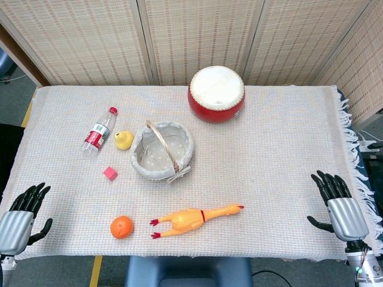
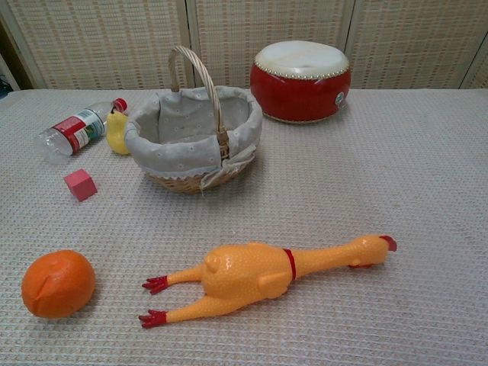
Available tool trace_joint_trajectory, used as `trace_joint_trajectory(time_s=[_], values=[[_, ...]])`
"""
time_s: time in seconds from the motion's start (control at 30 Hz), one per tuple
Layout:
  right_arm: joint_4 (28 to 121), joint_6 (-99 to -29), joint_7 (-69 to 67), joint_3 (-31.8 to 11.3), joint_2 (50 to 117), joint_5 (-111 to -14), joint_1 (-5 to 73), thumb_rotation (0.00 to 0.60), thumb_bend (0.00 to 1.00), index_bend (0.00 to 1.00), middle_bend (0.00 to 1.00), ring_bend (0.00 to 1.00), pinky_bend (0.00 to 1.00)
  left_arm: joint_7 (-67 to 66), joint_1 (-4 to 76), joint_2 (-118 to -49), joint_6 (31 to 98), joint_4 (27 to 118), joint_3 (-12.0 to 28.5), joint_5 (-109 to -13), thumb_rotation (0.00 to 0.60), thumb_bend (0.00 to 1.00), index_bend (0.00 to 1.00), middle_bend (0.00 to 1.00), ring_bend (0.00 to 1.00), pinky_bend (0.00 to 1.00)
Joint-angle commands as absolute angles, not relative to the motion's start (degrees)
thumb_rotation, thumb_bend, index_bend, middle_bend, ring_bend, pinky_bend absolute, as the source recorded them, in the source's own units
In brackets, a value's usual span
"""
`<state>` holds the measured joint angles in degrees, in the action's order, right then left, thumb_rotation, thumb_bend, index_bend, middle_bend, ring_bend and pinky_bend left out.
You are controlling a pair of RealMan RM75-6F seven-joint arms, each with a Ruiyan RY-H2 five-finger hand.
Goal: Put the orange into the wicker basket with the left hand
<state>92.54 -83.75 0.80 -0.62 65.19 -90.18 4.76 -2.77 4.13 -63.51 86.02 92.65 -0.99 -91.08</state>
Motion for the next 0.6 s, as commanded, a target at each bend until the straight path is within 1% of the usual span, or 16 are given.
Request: trace_joint_trajectory(time_s=[0.03, 0.17, 0.33, 0.53, 0.6], values=[[92.58, -83.75, 0.78, -0.62, 65.16, -90.19, 4.76, 0.6, 0.03, 0.0, 0.0, 0.0, 0.0, -2.76, 4.16, -63.49, 85.96, 92.59, -1.05, -91.18, 0.6, 0.4, 0.0, 0.0, 0.0, 0.13], [92.69, -83.83, 0.62, -0.61, 65.07, -90.22, 4.72, 0.6, 0.03, 0.0, 0.0, 0.0, 0.0, -2.08, 4.57, -63.08, 85.37, 92.56, -1.61, -92.31, 0.6, 0.39, 0.0, 0.0, 0.0, 0.13], [92.85, -83.67, 0.33, -0.65, 65.06, -90.09, 4.79, 0.6, 0.03, 0.0, 0.0, 0.0, 0.0, -0.21, 6.86, -61.48, 82.41, 91.46, -4.32, -97.96, 0.6, 0.36, 0.0, 0.0, 0.0, 0.12], [92.95, -83.18, 0.65, -0.76, 65.09, -89.75, 5.01, 0.6, 0.03, 0.0, 0.0, 0.0, 0.0, 0.23, 11.22, -59.36, 76.03, 92.59, -8.05, -104.73, 0.6, 0.34, 0.0, 0.0, 0.0, 0.1], [93.09, -83.04, 0.56, -0.77, 65.06, -89.61, 5.04, 0.6, 0.03, 0.0, 0.0, 0.0, 0.0, -0.52, 12.44, -59.17, 74.08, 92.68, -8.59, -105.74, 0.6, 0.33, 0.0, 0.0, 0.0, 0.09]])
